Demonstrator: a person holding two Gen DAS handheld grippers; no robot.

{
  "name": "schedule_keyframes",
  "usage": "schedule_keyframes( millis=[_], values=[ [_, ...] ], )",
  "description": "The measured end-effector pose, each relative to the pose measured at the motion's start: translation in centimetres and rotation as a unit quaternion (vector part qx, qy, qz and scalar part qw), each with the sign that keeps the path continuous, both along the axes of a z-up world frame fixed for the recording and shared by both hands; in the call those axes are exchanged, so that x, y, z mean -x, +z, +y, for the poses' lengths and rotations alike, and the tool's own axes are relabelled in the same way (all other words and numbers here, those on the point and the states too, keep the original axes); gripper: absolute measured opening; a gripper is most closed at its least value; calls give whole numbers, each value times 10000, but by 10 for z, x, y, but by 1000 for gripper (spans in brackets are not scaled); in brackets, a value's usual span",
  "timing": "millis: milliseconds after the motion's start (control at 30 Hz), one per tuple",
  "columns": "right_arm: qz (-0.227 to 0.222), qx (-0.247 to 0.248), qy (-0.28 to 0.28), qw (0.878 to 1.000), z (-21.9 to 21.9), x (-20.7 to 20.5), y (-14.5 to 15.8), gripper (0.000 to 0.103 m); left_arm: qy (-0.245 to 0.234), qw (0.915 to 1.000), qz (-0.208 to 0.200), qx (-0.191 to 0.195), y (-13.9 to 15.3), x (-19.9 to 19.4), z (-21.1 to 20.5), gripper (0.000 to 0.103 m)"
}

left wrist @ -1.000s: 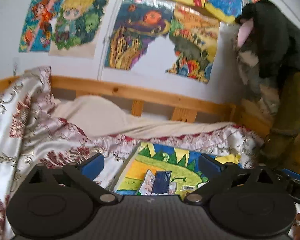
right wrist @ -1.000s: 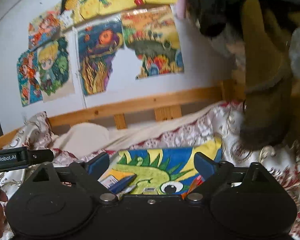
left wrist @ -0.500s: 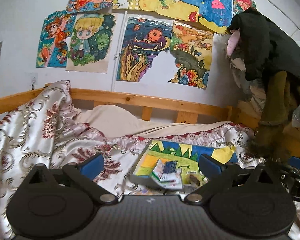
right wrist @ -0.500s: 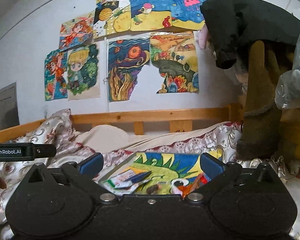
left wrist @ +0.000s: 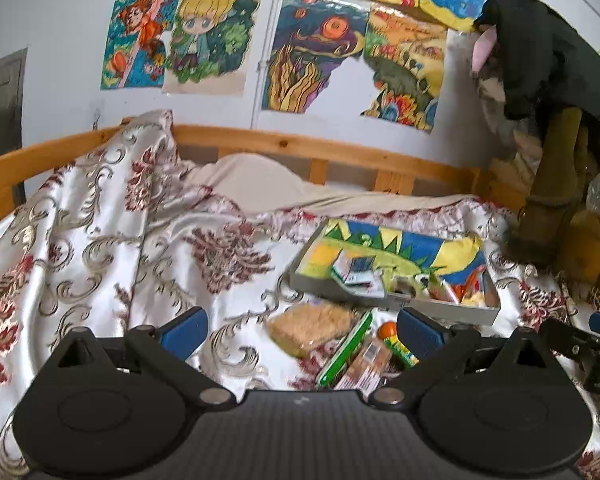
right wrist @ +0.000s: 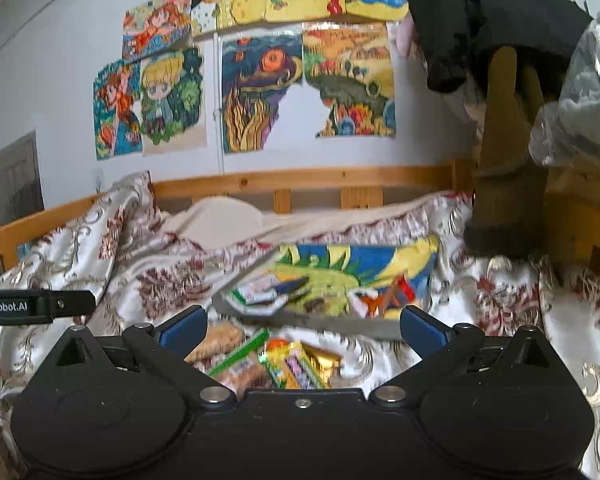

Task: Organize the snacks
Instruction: 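Raise both tools from the tray and move back over the snack pile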

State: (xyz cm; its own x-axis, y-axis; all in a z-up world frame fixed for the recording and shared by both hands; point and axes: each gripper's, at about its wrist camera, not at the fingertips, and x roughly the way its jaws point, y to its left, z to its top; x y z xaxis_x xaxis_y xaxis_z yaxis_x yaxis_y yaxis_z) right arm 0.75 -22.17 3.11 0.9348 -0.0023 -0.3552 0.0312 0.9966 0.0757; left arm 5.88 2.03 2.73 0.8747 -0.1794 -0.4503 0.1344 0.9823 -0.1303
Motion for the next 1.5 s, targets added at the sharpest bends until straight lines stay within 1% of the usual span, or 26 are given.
schedule_keyframes(
  millis=[267, 367, 533, 1033, 1500],
  values=[
    [431, 47, 9, 9991, 6, 6, -10, 102, 14, 9991, 315, -276, -10, 8, 0, 103],
    [555, 84, 19, 9984, 8, 4, -12, 102, 29, 9980, 441, -446, -14, 8, -4, 102],
    [861, 173, 63, 9961, 12, -2, -19, 102, -26, 9964, 578, -621, -18, 7, -8, 103],
    [1070, 233, 95, 9939, 13, -7, -24, 102, -73, 9949, 690, -735, -22, 5, -10, 102],
    [1135, 176, 84, 9933, 11, -10, -27, 102, -122, 9949, 719, -696, -22, 2, -11, 103]
  ],
)
